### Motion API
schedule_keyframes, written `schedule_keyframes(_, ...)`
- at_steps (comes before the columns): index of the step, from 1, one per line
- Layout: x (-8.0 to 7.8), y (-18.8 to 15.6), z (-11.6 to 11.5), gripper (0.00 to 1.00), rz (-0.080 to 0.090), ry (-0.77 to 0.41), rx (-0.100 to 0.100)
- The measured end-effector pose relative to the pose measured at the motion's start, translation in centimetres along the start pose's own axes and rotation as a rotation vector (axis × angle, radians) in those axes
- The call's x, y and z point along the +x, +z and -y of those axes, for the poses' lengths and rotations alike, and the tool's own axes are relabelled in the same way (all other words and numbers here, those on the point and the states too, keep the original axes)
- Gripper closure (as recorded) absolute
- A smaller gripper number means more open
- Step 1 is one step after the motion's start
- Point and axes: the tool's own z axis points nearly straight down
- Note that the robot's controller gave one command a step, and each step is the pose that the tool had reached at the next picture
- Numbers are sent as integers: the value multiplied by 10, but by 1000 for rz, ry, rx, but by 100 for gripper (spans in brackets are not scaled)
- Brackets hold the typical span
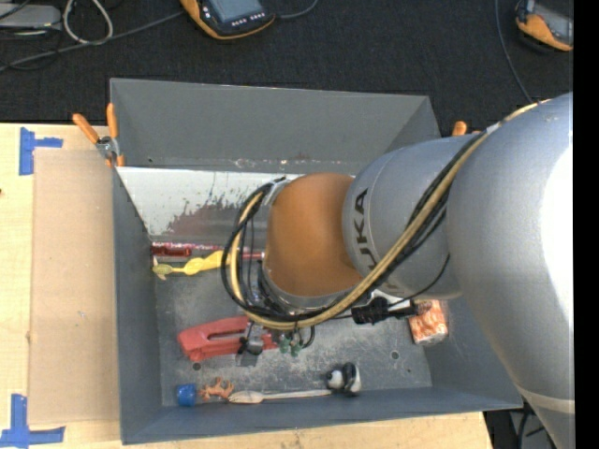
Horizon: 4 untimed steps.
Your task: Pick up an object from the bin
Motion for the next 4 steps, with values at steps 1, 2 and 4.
schedule_keyframes(1,1,-13,0,100,-2,0,1)
schedule_keyframes(2,1,-28,1,100,-5,0,2)
schedule_keyframes(4,2,-75,1,100,-8,-1,4)
